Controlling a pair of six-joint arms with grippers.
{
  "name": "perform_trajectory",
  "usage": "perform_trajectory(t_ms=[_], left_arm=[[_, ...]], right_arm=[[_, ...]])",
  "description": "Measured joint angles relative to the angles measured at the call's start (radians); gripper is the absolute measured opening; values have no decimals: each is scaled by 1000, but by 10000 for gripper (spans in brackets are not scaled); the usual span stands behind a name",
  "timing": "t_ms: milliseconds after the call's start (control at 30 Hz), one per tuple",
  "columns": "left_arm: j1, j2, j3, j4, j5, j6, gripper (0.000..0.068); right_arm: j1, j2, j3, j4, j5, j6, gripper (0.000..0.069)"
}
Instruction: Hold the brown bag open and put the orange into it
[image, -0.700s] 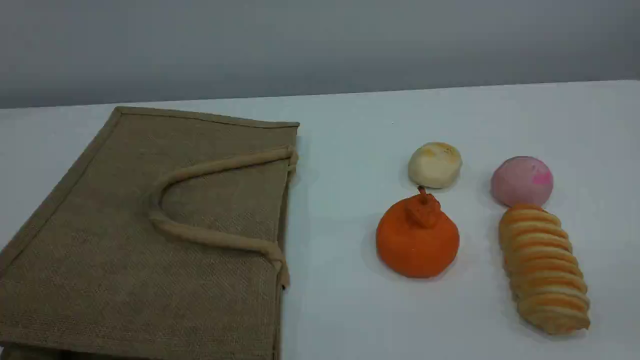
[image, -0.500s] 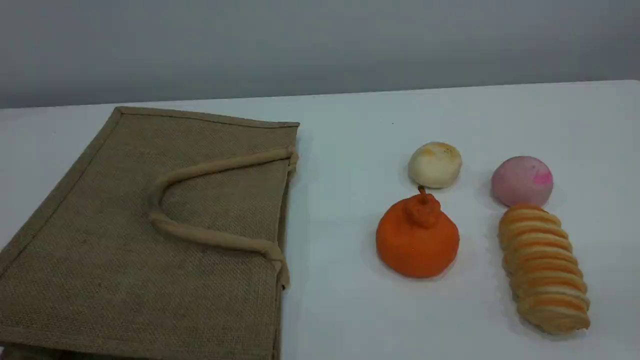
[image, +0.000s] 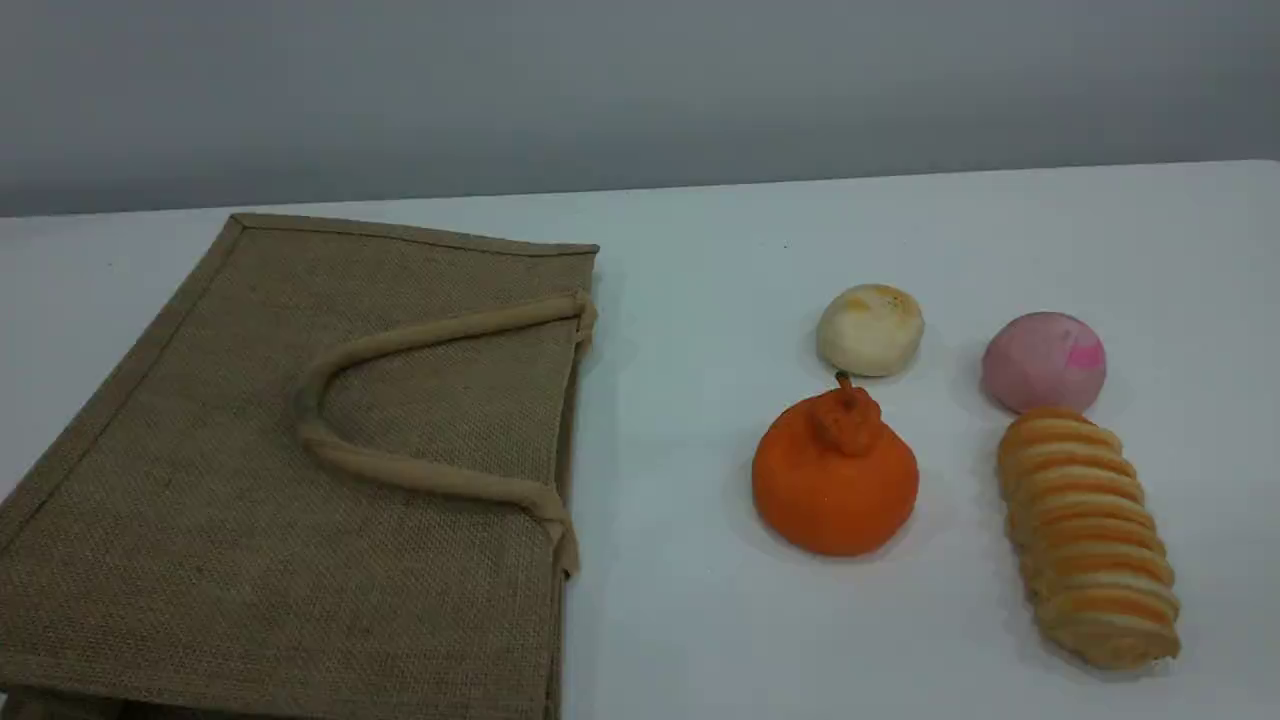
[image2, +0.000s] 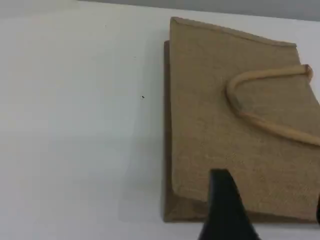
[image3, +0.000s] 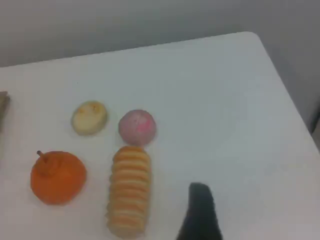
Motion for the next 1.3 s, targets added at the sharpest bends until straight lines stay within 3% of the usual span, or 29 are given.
perform_trajectory(t_ms=[867,1100,1300], left_arm=[[0,0,0,0,0,0,388],[-12,11,-15,0,3,-5,388],[-12,172,-125,-5,7,-5,388]], right_arm=[[0,0,0,0,0,-2,472],[0,0,0,82,-23,-1,472],[0,66,-25,200,-60,-68,472]])
